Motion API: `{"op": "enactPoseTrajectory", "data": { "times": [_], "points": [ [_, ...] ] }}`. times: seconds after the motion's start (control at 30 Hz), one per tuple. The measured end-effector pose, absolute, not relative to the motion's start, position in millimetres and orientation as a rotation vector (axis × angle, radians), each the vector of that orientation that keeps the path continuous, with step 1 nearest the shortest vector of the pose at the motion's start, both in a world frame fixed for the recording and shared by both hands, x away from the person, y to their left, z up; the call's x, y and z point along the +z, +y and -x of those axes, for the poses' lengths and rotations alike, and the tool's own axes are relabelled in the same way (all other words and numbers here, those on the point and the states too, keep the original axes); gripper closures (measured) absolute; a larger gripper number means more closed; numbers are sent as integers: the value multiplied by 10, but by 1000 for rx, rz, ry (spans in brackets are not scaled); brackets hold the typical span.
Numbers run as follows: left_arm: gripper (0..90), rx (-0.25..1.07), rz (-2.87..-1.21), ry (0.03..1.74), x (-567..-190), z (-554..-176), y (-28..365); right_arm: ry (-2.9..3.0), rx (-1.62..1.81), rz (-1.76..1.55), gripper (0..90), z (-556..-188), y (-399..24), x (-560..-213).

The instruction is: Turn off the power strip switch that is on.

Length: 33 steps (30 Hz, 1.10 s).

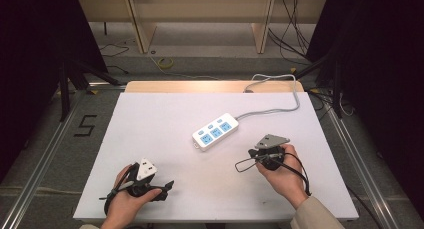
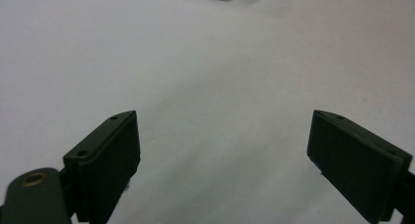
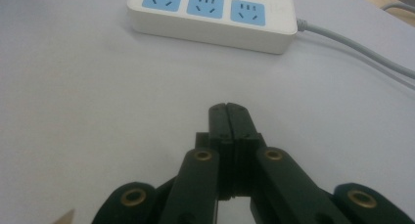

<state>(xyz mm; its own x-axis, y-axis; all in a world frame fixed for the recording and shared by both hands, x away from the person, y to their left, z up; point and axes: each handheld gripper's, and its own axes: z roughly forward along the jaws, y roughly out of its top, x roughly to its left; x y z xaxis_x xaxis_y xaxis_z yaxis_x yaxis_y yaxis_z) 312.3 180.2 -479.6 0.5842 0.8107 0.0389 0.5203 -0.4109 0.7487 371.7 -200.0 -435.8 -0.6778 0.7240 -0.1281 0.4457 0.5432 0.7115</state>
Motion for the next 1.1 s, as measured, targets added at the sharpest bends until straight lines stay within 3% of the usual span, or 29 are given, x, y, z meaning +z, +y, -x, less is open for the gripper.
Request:
{"op": "enactPoseTrajectory", "data": {
  "times": [1.1],
  "points": [
    [121, 525, -2109, 1050, -4792, -3125, 1798, 2412, 899, -926, 900, -4000, -1770, -4253]
  ]
}}
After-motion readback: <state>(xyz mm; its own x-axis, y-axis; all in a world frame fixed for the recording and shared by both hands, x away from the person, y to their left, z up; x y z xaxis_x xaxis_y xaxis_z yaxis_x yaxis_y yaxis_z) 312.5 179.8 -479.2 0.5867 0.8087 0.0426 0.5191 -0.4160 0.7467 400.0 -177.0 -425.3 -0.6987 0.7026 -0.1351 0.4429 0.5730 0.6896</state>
